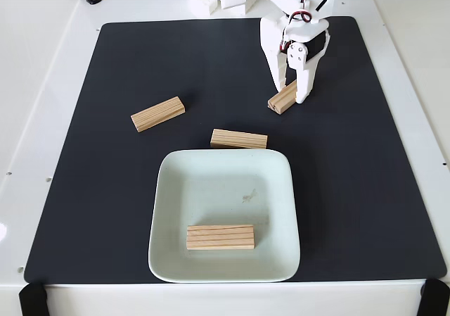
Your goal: Pick up the wooden block and place them on the plate.
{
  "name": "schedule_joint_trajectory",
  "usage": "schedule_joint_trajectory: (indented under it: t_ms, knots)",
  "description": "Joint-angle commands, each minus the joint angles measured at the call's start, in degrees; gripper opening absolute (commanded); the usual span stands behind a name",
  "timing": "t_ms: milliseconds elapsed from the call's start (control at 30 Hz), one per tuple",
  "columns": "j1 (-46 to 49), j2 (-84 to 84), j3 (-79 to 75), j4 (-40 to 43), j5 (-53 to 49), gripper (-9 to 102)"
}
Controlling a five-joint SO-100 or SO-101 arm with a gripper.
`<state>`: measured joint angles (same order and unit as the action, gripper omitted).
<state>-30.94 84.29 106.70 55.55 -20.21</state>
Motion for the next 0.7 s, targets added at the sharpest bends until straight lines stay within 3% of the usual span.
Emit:
schedule_joint_trajectory:
  t_ms: [0,667]
  knots:
    - [0.00,0.18,0.00,-1.05,0.18,0]
    - [2.81,27.42,2.02,-1.32,0.26,0]
